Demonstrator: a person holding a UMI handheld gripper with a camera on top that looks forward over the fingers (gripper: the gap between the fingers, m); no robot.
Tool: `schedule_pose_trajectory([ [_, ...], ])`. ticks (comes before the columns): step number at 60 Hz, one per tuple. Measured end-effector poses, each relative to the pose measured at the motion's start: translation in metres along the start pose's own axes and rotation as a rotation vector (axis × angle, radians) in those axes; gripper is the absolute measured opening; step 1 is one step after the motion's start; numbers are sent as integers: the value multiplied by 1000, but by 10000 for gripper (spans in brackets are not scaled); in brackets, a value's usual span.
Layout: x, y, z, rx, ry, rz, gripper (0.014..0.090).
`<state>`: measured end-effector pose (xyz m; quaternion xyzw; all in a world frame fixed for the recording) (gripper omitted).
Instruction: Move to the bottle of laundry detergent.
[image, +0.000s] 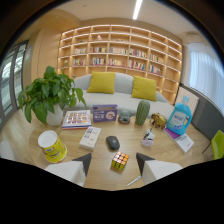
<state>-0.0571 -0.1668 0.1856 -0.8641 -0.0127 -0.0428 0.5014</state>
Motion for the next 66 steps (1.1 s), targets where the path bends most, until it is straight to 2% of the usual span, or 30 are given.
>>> schedule_pose_trajectory([
  [5, 3, -4, -9, -1, 0, 0, 850],
  [17, 56, 1, -30, -3, 31, -24, 850],
  [34, 208, 21, -16, -38, 177, -18, 854],
  [42, 286, 19, 16, -42, 256, -9, 852],
  [51, 355, 12, 70, -45, 300, 4, 852],
  [66, 429, 2, 166, -47, 325, 16, 850],
])
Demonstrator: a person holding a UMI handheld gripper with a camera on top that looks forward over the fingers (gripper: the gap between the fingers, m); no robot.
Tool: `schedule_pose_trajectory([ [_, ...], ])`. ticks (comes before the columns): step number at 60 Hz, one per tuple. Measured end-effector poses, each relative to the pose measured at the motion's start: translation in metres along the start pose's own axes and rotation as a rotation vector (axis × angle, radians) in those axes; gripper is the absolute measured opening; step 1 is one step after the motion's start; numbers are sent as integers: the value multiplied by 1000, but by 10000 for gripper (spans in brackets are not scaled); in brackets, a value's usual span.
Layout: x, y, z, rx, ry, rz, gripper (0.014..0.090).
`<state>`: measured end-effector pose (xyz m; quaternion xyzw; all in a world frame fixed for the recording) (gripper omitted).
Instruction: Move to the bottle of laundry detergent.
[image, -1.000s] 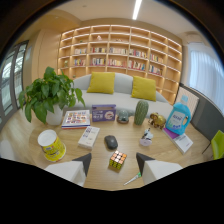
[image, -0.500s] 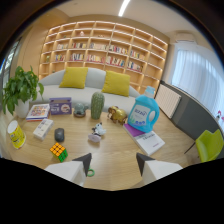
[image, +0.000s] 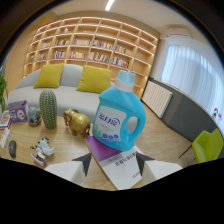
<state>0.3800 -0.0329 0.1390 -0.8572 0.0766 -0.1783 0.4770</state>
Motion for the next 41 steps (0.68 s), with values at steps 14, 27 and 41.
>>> schedule_pose_trajectory([
  [14, 10, 3, 56, -7, -12, 30, 850],
  [27, 13, 5, 69, -6, -12, 48, 850],
  [41, 15, 6, 68, -3, -7, 37, 849],
])
